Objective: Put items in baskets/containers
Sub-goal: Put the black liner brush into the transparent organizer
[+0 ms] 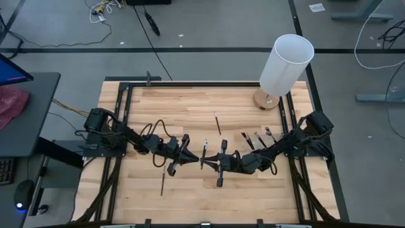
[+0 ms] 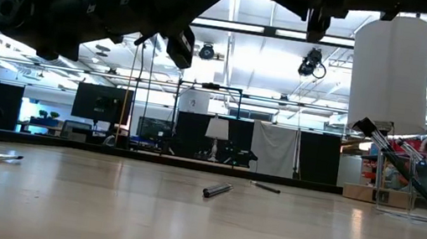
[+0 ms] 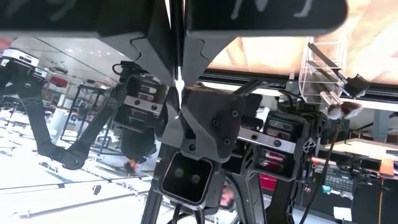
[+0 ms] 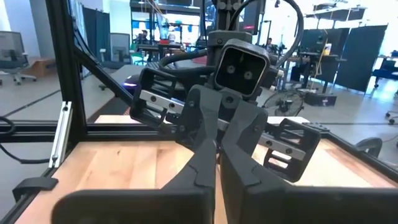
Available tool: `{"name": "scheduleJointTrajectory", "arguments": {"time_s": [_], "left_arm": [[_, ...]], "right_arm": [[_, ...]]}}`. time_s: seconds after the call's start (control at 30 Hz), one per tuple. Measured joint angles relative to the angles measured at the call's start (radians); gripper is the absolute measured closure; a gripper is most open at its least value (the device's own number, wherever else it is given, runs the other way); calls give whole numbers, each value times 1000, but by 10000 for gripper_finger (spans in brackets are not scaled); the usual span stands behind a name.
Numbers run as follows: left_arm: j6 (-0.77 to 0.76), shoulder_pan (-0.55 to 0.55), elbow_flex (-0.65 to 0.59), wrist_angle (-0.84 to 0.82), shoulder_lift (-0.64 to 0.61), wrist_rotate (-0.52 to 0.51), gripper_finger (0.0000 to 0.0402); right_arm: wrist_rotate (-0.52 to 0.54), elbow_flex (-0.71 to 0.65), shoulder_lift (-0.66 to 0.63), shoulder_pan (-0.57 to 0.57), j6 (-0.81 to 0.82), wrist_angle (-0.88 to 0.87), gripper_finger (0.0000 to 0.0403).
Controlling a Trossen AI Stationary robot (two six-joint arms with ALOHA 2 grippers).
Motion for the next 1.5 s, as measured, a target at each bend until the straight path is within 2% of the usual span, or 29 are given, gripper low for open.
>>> {"name": "scheduleJointTrajectory", "arguments": {"time_s": [0.17, 0.27, 0.37, 0.43, 0.53, 0.73, 0.87, 1.0, 1.13, 1.27, 1.5], "left_arm": [[8, 3, -1, -9, 1, -8, 356], [27, 10, 0, 9, 0, -3, 317], [30, 16, 0, 11, 0, 2, 277], [30, 20, 0, 4, 0, 3, 254], [25, 24, 0, -24, 0, -1, 231], [25, 23, 0, -71, 0, -5, 216], [25, 23, 0, -89, 0, -5, 221], [25, 23, 0, -89, 0, -5, 222], [25, 23, 0, -89, 0, -5, 222], [26, 23, 0, -97, 0, -5, 222], [27, 23, 0, -118, 0, -8, 223]], "right_arm": [[18, 2, -7, 6, 34, -53, 398], [64, 6, -56, 31, 83, -213, 399], [70, 66, -167, 56, 203, -531, 401], [60, 138, -232, 69, 313, -827, 401], [-11, 293, -285, 77, 470, -1261, 402], [-203, 590, -304, 64, 712, -2008, 402], [-250, 688, -307, 46, 817, -2301, 403], [-297, 686, -342, 26, 848, -2417, 403], [-290, 647, -405, -9, 894, -2492, 403], [-234, 556, -492, -61, 904, -2475, 403], [-275, 366, -563, -171, 895, -2400, 403]]}}
